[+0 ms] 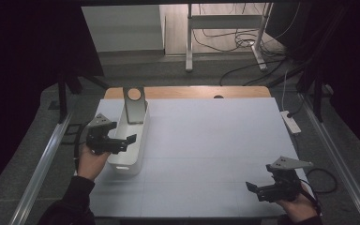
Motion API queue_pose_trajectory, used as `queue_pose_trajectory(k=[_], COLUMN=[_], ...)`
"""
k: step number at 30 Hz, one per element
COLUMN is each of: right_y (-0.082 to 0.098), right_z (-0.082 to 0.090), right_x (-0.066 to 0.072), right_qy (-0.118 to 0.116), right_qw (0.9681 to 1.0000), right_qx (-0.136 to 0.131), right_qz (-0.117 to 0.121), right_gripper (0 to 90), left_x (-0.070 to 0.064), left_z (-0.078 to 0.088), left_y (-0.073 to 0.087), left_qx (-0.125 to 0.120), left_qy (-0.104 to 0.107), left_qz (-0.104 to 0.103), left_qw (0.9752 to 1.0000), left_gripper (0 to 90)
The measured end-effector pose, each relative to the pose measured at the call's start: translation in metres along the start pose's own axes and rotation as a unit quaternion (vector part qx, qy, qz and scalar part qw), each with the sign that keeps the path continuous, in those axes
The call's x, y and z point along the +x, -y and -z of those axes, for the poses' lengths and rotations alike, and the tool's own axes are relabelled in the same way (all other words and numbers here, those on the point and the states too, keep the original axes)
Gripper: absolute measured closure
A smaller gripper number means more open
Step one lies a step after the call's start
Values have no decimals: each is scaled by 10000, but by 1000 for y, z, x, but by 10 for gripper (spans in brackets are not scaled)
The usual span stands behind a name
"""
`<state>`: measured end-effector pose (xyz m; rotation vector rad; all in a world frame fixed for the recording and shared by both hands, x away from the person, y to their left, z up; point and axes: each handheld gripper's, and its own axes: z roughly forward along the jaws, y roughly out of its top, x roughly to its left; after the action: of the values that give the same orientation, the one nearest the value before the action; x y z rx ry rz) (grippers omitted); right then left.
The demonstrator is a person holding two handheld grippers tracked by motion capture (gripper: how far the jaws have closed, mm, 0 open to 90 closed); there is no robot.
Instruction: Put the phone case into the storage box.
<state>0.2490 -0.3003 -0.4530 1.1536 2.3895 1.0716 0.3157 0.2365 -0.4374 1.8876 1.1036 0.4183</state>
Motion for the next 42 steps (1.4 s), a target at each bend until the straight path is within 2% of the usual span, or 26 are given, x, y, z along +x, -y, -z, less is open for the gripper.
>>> queue_pose_trajectory(k=[16, 42], right_y=[0, 0], right_z=[1, 0], right_x=[0, 1], right_qy=[22, 26], right_qw=[10000, 10000], right_qx=[-28, -7], right_qz=[9, 24], right_gripper=[0, 1], left_x=[-10, -14], left_z=[13, 33], left_y=[12, 29], left_qx=[-58, -79], left_qy=[19, -27], left_qz=[14, 59], left_qw=[10000, 9999], left_gripper=[22, 22])
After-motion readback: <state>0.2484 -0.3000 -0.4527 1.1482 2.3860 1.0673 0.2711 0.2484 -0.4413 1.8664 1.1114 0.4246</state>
